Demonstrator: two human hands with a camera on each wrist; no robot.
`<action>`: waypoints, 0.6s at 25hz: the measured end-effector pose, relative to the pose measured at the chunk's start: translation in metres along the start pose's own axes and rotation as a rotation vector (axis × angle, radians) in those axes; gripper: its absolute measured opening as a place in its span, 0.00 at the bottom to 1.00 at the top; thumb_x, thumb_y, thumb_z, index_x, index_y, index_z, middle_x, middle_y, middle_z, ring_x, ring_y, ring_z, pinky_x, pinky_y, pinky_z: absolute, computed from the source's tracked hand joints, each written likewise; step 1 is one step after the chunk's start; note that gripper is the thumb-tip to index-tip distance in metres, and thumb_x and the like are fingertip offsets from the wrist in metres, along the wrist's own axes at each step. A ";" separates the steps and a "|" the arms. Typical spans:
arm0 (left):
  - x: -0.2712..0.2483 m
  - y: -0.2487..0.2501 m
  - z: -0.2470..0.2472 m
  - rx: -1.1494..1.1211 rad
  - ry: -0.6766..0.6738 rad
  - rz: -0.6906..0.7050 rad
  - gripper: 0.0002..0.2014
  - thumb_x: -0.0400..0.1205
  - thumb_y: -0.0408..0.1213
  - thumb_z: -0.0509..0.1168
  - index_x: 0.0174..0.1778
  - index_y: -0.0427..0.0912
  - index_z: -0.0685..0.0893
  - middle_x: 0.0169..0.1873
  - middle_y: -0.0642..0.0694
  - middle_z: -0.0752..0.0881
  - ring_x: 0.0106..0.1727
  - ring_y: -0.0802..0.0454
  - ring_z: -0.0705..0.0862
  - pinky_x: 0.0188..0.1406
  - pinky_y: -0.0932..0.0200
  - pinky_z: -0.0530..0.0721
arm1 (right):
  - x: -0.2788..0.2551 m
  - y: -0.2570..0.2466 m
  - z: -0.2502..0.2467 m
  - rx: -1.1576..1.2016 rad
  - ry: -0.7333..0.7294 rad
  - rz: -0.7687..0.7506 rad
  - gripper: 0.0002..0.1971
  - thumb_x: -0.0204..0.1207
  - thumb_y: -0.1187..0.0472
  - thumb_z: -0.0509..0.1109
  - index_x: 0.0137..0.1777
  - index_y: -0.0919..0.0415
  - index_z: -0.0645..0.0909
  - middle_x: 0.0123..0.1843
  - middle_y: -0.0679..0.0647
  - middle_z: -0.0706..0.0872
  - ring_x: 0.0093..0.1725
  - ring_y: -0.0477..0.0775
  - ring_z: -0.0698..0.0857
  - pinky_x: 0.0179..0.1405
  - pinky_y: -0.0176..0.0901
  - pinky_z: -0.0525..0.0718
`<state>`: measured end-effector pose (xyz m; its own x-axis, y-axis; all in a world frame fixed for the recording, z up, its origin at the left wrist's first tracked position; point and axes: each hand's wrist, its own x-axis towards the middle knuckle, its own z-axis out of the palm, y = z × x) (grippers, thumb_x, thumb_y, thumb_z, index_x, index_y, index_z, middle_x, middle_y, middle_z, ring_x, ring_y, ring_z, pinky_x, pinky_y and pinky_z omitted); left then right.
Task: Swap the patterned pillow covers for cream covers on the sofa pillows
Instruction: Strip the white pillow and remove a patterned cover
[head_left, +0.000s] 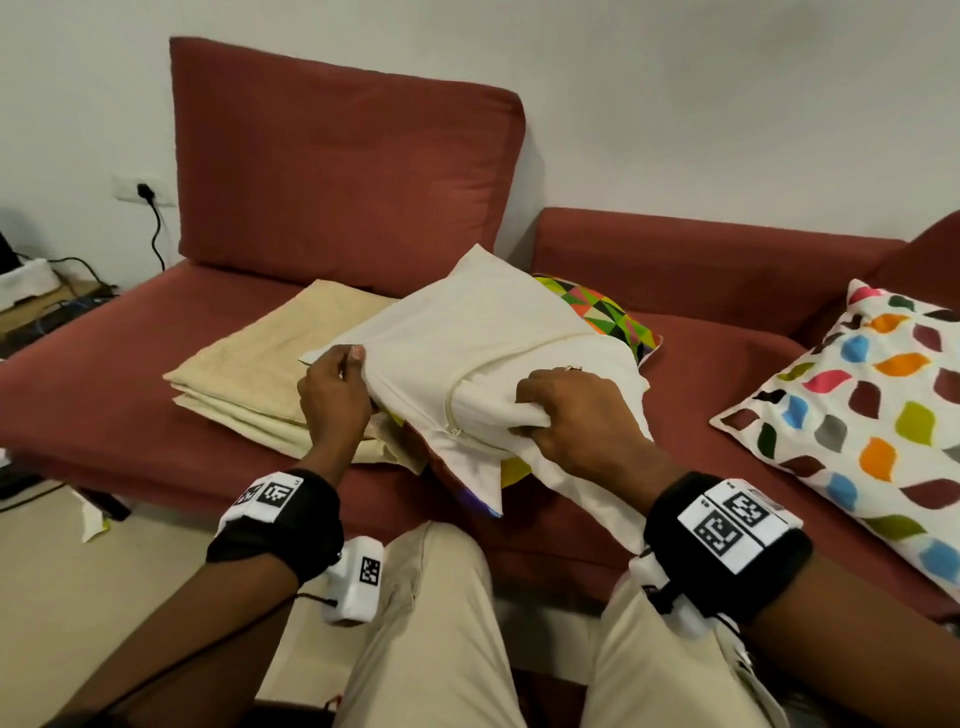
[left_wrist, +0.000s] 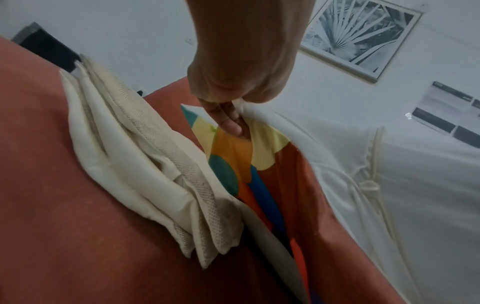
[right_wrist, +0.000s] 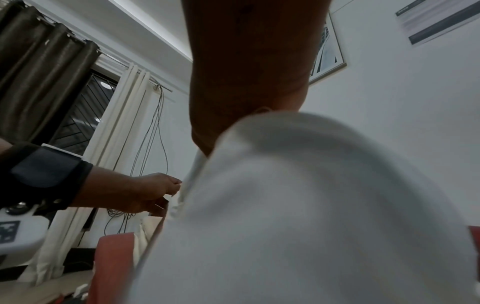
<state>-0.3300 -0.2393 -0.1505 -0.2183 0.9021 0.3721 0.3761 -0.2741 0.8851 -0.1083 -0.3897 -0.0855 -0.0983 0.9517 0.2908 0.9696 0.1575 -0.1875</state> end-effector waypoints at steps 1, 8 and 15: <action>0.004 -0.005 -0.001 0.010 0.001 -0.044 0.14 0.85 0.44 0.60 0.52 0.41 0.88 0.46 0.42 0.89 0.50 0.41 0.86 0.52 0.52 0.83 | -0.005 0.008 -0.002 0.023 -0.009 -0.029 0.06 0.69 0.54 0.76 0.43 0.52 0.83 0.40 0.46 0.84 0.45 0.55 0.82 0.38 0.47 0.74; 0.011 -0.021 0.001 0.032 -0.031 -0.180 0.10 0.82 0.51 0.60 0.40 0.52 0.83 0.37 0.48 0.85 0.42 0.39 0.87 0.41 0.36 0.89 | -0.037 0.064 -0.016 0.228 -0.005 -0.056 0.10 0.63 0.58 0.85 0.42 0.54 0.88 0.41 0.45 0.89 0.42 0.54 0.86 0.43 0.49 0.82; 0.018 -0.041 -0.007 0.069 -0.037 -0.330 0.14 0.86 0.40 0.58 0.50 0.33 0.83 0.50 0.30 0.86 0.52 0.30 0.85 0.51 0.44 0.84 | -0.068 0.131 -0.017 0.129 -0.208 0.181 0.19 0.57 0.77 0.71 0.36 0.49 0.85 0.45 0.44 0.88 0.50 0.51 0.86 0.54 0.51 0.85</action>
<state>-0.3554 -0.2143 -0.1785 -0.3056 0.9504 0.0573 0.3514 0.0567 0.9345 0.0289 -0.4382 -0.1136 0.0165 0.9988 0.0464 0.9405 0.0002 -0.3399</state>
